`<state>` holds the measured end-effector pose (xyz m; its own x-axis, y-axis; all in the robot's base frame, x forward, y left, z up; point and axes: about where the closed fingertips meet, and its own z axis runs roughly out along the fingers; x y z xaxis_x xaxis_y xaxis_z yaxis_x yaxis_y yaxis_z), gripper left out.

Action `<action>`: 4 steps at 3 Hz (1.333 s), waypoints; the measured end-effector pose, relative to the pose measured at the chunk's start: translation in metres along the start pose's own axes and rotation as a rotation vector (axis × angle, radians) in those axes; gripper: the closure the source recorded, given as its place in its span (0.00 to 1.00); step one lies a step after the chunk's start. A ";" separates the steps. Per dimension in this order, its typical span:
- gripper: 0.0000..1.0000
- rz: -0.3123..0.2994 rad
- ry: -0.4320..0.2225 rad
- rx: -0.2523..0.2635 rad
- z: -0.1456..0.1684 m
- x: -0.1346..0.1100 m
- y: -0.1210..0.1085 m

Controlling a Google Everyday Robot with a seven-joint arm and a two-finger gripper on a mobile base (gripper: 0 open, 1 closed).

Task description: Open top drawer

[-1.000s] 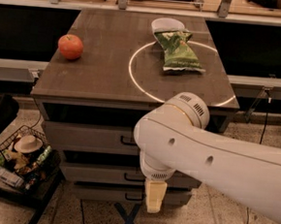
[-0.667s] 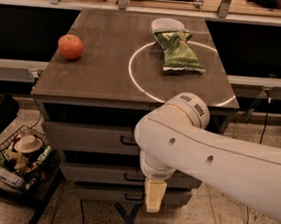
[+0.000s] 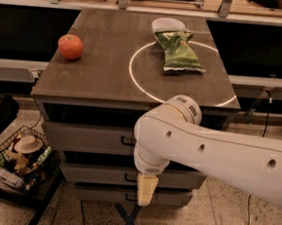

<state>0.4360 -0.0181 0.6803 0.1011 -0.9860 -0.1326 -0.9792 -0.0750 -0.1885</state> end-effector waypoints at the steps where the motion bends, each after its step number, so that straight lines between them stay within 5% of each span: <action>1: 0.00 -0.014 -0.024 0.003 0.012 -0.007 -0.010; 4: 0.00 -0.048 -0.039 -0.022 0.043 -0.019 -0.026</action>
Offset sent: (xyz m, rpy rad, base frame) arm 0.0330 0.0263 -0.0306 0.0274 0.0077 0.0470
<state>0.4671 0.0094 0.6457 0.1540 -0.9748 -0.1616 -0.9767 -0.1253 -0.1745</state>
